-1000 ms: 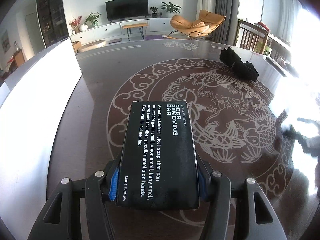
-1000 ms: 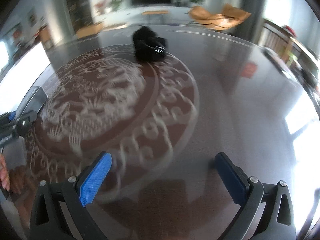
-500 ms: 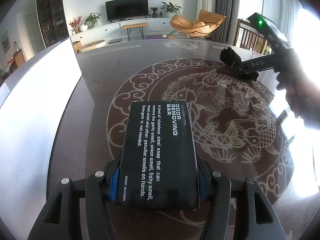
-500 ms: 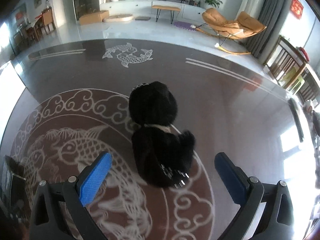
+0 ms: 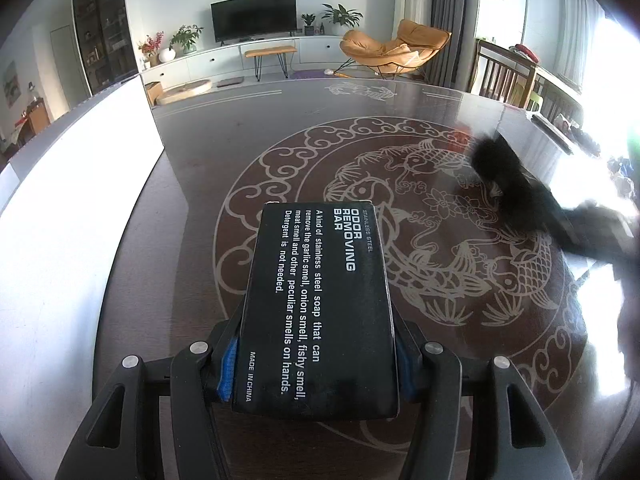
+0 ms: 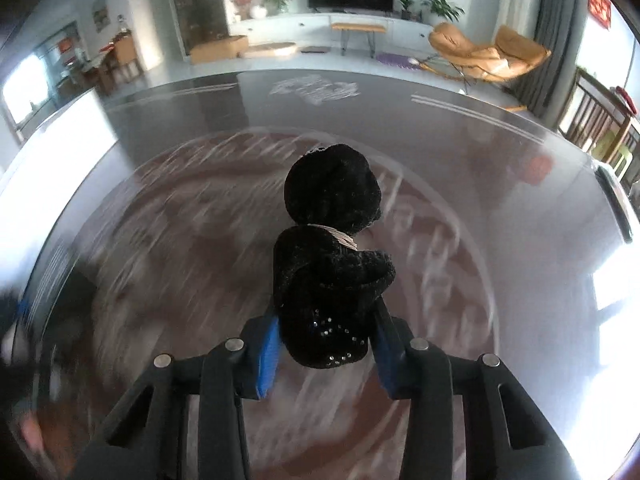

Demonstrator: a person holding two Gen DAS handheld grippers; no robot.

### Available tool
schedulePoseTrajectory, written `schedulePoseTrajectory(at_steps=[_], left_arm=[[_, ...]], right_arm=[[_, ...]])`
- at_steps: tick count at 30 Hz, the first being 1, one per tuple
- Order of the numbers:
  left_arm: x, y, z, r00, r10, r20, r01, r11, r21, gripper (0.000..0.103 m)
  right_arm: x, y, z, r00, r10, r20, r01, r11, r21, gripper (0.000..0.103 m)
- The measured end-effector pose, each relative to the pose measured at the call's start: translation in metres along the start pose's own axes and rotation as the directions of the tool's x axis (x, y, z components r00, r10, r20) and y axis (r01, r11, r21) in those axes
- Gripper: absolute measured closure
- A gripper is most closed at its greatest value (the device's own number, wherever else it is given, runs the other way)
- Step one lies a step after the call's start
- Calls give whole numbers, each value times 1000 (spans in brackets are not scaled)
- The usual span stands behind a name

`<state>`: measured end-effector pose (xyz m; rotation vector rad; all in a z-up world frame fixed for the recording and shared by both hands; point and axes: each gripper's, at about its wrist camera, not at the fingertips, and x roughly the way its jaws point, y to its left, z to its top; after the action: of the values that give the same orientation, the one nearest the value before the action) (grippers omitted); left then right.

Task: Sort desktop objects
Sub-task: 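Lower the right gripper onto the black plush toy and close while the left gripper holds the box, then carry the black box and plush toy over the bin and open both grippers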

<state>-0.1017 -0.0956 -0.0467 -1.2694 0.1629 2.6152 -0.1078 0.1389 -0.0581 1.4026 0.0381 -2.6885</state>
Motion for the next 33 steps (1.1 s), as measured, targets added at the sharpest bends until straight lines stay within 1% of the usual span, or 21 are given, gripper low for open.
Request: schedulePoseTrajectory(at_steps=[4,7,9,10,12,13,14,15,16,17,18,19,20,22,24,25,27,29,30,31,33], left_arm=[[-2,0,-2,1000,-16,3,16,1000,-9,45],[-15,-4,-18,998,-55,5,55,998,-3,45],[-28,-6,-34,997,-83,10,83,997,-10,45],[-34,-6,-41,995,-94,12,94,995,-15,45],[-46,-4,-57,993,-113,16,114,993,-30,45],[-50,-2,-62,993,-115,17,116,993,-36,45],[-55,0,-68,993,-118,18,119,992,-47,45],[-59,3,-73,992,-124,20,125,990,-63,45],[-64,6,-76,991,-130,24,132,988,-77,45],[-71,9,-78,990,-136,34,138,987,-87,46],[-77,11,-78,989,-139,45,143,985,-94,46],[-85,13,-78,988,-143,63,149,984,-102,46],[-98,16,-77,985,-150,89,159,981,-110,46],[-124,24,-72,975,-168,146,188,973,-135,46],[-152,38,-64,962,-189,197,224,960,-170,46],[-164,45,-62,957,-194,217,235,955,-183,46],[-195,69,-58,947,-181,266,241,947,-213,46],[-218,94,-55,946,-142,293,215,948,-234,45],[-228,111,-54,950,-106,294,183,951,-248,45],[-235,128,-54,957,-66,283,144,954,-263,45],[-237,156,-55,969,8,246,66,955,-288,45]], right_arm=[[-38,21,-60,998,60,14,-60,998,9,62],[-54,25,-81,995,102,-25,-101,995,27,63],[-59,26,-87,992,116,-57,-114,993,37,62],[-60,28,-89,990,115,-80,-113,993,24,61],[-58,33,-88,989,89,-121,-92,996,-17,42],[-57,37,-89,989,65,-136,-72,996,-44,26],[-55,40,-88,988,61,-140,-70,996,-59,24],[-53,43,-86,987,65,-146,-76,995,-69,25],[-52,43,-84,987,69,-145,-80,994,-71,36],[-53,45,-81,988,57,-143,-69,995,-77,66],[-53,47,-77,986,61,-155,-73,994,-75,77],[-56,47,-72,983,84,-164,-93,994,-49,77],[-61,48,-69,983,90,-158,-97,995,-39,77],[-79,60,-58,987,100,-125,-107,993,-53,77],[-102,78,-43,987,135,-84,-141,987,-75,77],[-115,94,-29,985,164,-58,-169,981,-92,77],[-132,123,-11,977,212,-27,-214,968,-128,77],[-144,170,11,960,280,-3,-276,942,-192,77],[-147,190,19,951,308,1,-301,929,-216,77],[-151,219,29,937,350,4,-337,907,-251,77],[-150,261,41,920,392,4,-373,878,-301,77]])
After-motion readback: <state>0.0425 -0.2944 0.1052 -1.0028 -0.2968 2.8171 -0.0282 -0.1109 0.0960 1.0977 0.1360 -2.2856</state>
